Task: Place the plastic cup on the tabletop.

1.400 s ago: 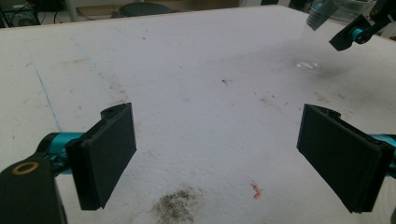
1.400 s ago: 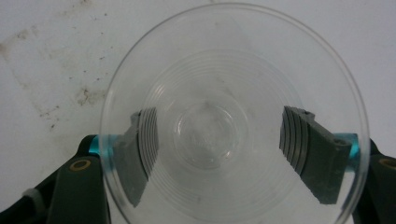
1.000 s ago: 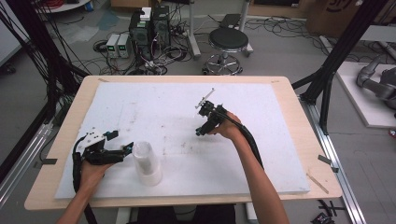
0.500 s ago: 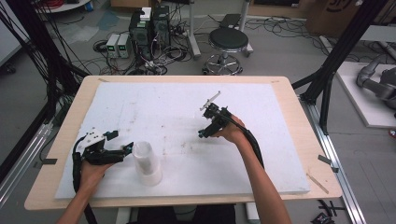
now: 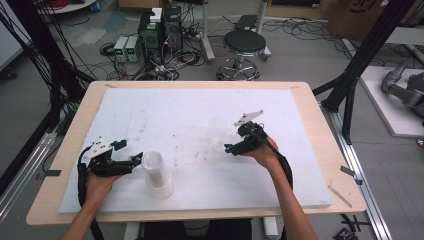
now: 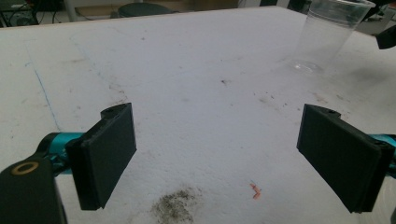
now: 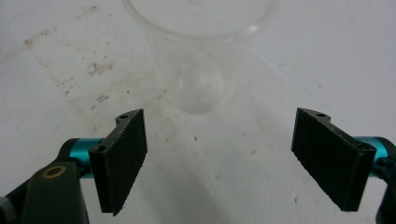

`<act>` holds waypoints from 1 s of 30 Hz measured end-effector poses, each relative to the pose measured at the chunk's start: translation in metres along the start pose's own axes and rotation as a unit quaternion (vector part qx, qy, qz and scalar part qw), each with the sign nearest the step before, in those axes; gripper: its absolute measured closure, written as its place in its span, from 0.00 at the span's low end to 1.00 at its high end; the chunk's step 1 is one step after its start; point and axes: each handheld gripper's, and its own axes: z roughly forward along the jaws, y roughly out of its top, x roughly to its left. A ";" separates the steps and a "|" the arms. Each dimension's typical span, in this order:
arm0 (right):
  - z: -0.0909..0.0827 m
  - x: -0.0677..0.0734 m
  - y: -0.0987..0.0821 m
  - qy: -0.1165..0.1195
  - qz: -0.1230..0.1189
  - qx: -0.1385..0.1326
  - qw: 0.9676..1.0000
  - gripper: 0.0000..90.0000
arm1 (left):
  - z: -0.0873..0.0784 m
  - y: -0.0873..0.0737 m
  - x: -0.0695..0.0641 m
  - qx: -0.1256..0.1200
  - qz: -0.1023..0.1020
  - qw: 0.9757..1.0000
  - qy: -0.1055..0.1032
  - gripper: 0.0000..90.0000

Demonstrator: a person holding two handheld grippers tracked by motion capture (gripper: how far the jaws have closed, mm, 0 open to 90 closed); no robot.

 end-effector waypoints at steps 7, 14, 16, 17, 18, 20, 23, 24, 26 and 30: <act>-0.024 0.003 -0.042 -0.023 0.024 -0.064 0.997 0.20 | -0.001 -0.001 0.000 -0.006 0.002 1.000 0.001 0.13; -0.038 0.005 -0.080 -0.039 0.046 -0.123 0.991 0.20 | -0.003 -0.001 0.000 -0.011 0.000 1.000 0.002 0.13; -0.041 0.005 -0.088 -0.047 0.056 -0.144 0.987 0.20 | -0.003 -0.001 -0.001 -0.011 0.002 1.000 0.007 0.13; -0.042 0.004 -0.091 -0.051 0.059 -0.150 0.986 0.20 | -0.004 -0.001 -0.001 -0.013 -0.001 1.000 0.008 0.13; -0.043 0.004 -0.093 -0.052 0.062 -0.154 0.985 0.20 | -0.004 -0.002 -0.001 -0.014 -0.003 1.000 0.009 0.13; -0.045 0.004 -0.097 -0.061 0.064 -0.172 0.981 0.20 | -0.005 -0.002 -0.001 -0.017 -0.004 1.000 0.013 0.13; -0.045 0.004 -0.102 -0.069 0.077 -0.198 0.975 0.20 | -0.006 -0.003 -0.002 -0.019 -0.005 1.000 0.014 0.13; -0.045 0.005 -0.103 -0.077 0.077 -0.201 0.974 0.20 | -0.007 -0.003 -0.002 -0.019 -0.005 1.000 0.015 0.13; -0.044 0.005 -0.106 -0.084 0.076 -0.209 0.971 0.20 | -0.007 -0.003 -0.003 -0.021 -0.003 1.000 0.015 0.13; -0.040 0.005 -0.110 -0.095 0.074 -0.210 0.970 0.20 | -0.008 -0.003 -0.003 -0.020 0.003 1.000 0.012 0.13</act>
